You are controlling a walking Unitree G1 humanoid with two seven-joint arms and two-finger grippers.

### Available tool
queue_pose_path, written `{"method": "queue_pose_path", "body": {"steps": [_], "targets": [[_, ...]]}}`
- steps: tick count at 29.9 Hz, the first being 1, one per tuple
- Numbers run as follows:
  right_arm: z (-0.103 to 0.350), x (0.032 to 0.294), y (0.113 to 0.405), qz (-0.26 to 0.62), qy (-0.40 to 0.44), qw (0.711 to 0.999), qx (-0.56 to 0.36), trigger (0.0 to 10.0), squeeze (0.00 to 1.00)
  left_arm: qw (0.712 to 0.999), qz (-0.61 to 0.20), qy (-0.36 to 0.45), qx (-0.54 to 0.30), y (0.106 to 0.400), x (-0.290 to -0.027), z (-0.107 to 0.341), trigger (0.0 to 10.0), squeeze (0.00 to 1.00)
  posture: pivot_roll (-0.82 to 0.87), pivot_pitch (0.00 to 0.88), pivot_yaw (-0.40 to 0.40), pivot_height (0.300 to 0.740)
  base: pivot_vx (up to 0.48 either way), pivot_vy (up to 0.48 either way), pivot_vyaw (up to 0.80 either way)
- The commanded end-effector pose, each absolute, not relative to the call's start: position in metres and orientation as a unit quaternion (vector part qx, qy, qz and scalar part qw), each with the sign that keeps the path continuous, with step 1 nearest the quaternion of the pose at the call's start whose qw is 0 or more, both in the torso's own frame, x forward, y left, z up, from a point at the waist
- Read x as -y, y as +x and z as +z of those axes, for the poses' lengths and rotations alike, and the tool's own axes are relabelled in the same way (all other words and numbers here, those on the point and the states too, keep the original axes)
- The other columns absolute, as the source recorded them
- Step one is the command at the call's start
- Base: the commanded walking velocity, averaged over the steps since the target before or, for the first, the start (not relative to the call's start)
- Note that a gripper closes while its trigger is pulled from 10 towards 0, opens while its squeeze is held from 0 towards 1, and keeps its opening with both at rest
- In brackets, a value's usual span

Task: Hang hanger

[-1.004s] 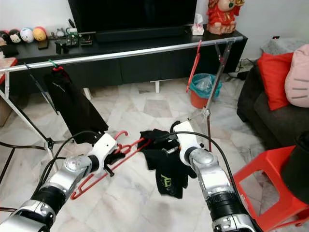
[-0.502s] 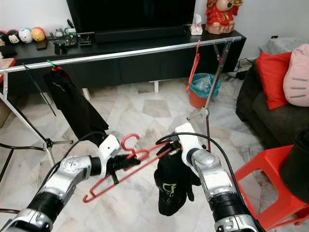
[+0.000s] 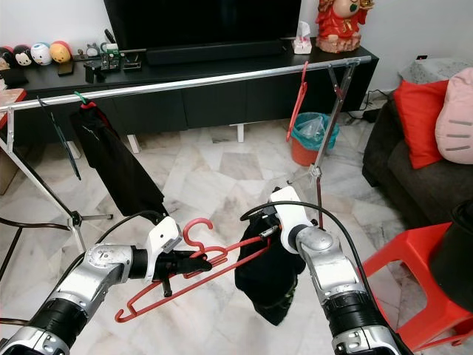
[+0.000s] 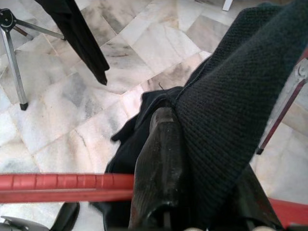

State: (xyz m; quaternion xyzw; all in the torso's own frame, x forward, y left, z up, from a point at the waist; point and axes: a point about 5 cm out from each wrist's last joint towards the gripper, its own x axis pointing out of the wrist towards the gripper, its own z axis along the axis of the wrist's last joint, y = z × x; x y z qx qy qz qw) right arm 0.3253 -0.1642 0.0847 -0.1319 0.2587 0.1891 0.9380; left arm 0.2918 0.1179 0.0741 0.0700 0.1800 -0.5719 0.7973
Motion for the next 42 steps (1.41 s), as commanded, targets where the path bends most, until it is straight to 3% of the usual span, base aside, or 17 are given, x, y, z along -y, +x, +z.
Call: {"method": "queue_pose_path", "body": {"steps": [1,7,22,29,36,39,42], "targets": [[0.102,0.156,0.333,0.201,-0.136,0.943,-0.228,10.0,0.00,0.783,-0.590,0.078,-0.180,0.288,-0.112,0.075,10.0,0.00,-0.02,0.010,0.007,0.740,0.000,0.000,0.00],[0.111,0.144,0.335,0.224,-0.130,0.942,-0.213,10.0,0.00,0.802,-0.564,0.095,-0.173,0.295,-0.109,0.074,10.0,0.00,-0.02,0.011,0.007,0.740,0.000,0.000,0.00],[0.121,0.117,0.327,0.279,-0.113,0.933,-0.199,10.0,0.00,0.796,-0.580,0.082,-0.153,0.295,-0.096,0.079,10.0,0.00,-0.03,0.010,0.008,0.740,0.000,0.000,0.00],[0.134,0.106,0.319,0.312,-0.092,0.929,-0.175,10.0,0.00,0.812,-0.564,0.067,-0.134,0.300,-0.099,0.085,10.0,0.00,-0.03,0.013,0.007,0.740,0.000,0.000,0.00],[0.124,0.116,0.310,0.312,-0.106,0.925,-0.190,10.0,0.00,0.798,-0.592,0.008,-0.111,0.295,-0.098,0.100,10.0,0.00,-0.03,0.014,0.006,0.740,0.000,0.000,0.00],[0.117,0.126,0.307,0.300,-0.113,0.925,-0.205,10.0,0.00,0.777,-0.621,-0.005,-0.106,0.290,-0.101,0.107,10.0,0.00,-0.03,0.014,0.006,0.740,0.000,0.000,0.00],[0.125,0.120,0.306,0.312,-0.100,0.925,-0.193,10.0,0.00,0.793,-0.600,0.010,-0.103,0.296,-0.102,0.107,10.0,0.00,-0.03,0.012,0.009,0.740,0.000,0.000,0.00]]}}
